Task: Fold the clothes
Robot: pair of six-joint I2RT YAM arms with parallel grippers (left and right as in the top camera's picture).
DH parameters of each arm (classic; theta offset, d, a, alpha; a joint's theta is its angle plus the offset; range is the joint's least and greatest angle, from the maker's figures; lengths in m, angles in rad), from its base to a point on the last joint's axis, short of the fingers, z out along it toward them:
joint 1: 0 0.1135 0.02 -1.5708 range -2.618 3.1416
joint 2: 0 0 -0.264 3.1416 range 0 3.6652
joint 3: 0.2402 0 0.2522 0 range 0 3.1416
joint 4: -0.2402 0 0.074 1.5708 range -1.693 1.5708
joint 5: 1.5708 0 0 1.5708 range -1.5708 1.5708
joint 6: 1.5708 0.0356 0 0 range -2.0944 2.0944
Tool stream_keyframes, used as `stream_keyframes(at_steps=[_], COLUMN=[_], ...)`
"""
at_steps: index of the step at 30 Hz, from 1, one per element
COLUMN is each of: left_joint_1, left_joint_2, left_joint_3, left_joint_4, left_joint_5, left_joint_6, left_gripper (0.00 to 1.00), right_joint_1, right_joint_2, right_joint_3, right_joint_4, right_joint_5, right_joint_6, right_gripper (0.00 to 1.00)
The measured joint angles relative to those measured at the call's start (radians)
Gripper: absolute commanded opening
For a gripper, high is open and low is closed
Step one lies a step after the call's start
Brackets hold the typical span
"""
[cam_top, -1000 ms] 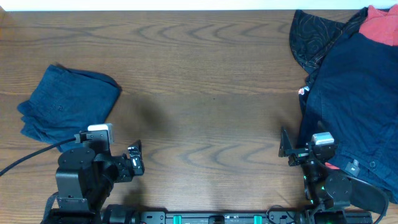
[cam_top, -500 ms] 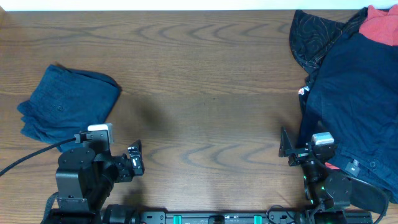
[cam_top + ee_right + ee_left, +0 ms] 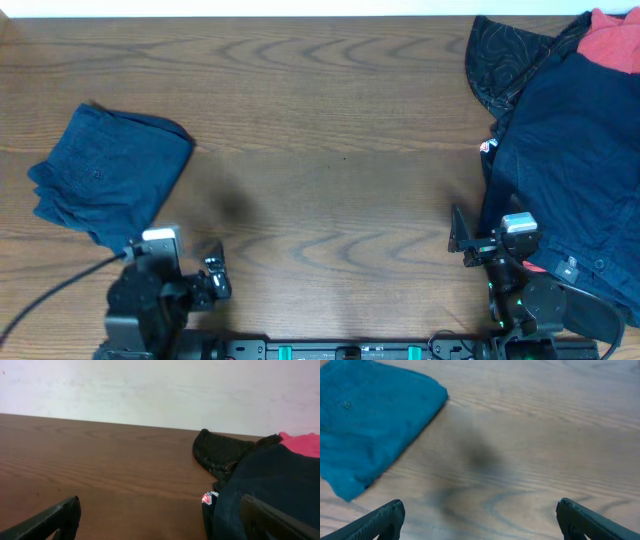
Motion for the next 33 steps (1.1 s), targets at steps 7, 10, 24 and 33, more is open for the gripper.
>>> stream_keyframes(at_steps=[7,10,24,33], left_joint_1=[0.0,0.0,0.001,0.001], left_joint_2=[-0.187,-0.227,-0.236,-0.236], left_joint_3=[-0.26,-0.353,-0.632,-0.631], left_joint_4=[0.238,0.354,0.926,0.915], left_joint_5=[-0.013,-0.013,-0.013,-0.013], left_joint_6=[0.003,0.003,0.003,0.003], left_gripper=[0.98,0.98,0.98,0.98], right_joint_1=[0.0,0.0,0.0,0.0], right_joint_2=[0.0,0.0,-0.001,-0.001], right_joint_3=[0.0,0.0,0.0,0.0], right_joint_4=[0.0,0.0,0.0,0.0], right_joint_5=[0.0,0.0,0.0,0.0], right_joint_6=[0.0,0.0,0.0,0.0], right_gripper=[0.99,0.99,0.99,0.99])
